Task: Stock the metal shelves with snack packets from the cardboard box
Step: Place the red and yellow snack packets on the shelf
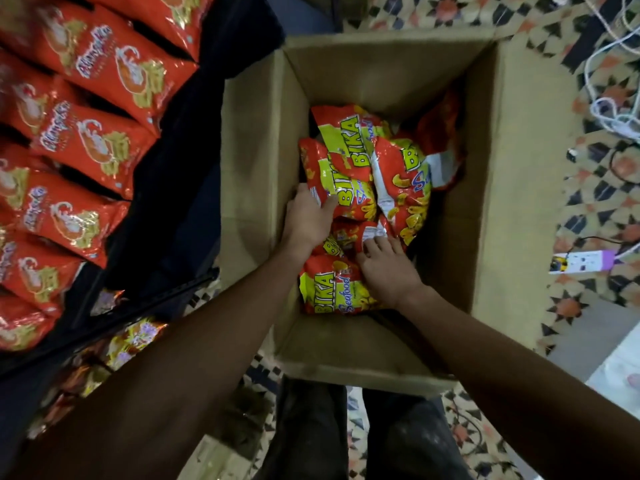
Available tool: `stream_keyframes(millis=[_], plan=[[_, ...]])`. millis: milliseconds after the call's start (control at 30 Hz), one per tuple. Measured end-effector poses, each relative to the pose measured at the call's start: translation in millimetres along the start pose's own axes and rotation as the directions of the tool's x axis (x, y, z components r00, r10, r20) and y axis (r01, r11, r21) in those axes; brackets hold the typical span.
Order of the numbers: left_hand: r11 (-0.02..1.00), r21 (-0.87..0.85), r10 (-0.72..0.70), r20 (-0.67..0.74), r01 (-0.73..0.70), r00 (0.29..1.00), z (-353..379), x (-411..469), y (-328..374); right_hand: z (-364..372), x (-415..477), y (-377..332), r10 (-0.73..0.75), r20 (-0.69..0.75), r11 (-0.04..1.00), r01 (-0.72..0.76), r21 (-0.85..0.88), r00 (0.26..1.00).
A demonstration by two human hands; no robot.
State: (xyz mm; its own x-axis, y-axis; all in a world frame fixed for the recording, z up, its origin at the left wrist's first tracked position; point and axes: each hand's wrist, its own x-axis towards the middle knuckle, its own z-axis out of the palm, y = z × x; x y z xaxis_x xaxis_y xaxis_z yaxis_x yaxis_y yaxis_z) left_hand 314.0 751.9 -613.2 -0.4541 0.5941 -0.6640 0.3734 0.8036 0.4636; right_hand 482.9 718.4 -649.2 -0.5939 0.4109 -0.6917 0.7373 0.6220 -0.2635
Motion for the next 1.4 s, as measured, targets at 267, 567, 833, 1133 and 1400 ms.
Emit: stream_keyframes(millis=[267, 567, 833, 1133, 1400], plan=[[0.980, -0.023, 0.195, -0.071, -0.197, 0.978, -44.7, -67.8, 9.9, -18.2, -70.4, 8.3, 0.036, -0.113, 0.900, 0.017, 0.435, 0.993], [0.946, -0.019, 0.300, -0.338, -0.325, 0.892, -142.4, -149.7, 13.6, -80.5, -136.1, 11.5, 0.220, -0.323, 0.771, 0.039, 0.636, 0.920], [0.870, -0.148, 0.317, -0.563, -0.471, 0.763, -226.7, -244.9, -12.2, -144.0, -200.1, -36.7, 0.339, -0.441, 0.654, 0.129, 0.745, 0.831], [0.768, -0.219, 0.258, -0.754, -0.602, 0.603, -322.6, -367.8, -78.0, -217.7, -260.4, -167.4, 0.234, -0.695, 0.543, 0.501, 0.673, 0.680], [0.783, -0.139, 0.153, -0.902, -0.606, 0.404, -407.1, -439.7, -108.8, -298.7, -281.1, -289.5, 0.025, -0.818, 0.508, 0.697, 0.506, 0.575]])
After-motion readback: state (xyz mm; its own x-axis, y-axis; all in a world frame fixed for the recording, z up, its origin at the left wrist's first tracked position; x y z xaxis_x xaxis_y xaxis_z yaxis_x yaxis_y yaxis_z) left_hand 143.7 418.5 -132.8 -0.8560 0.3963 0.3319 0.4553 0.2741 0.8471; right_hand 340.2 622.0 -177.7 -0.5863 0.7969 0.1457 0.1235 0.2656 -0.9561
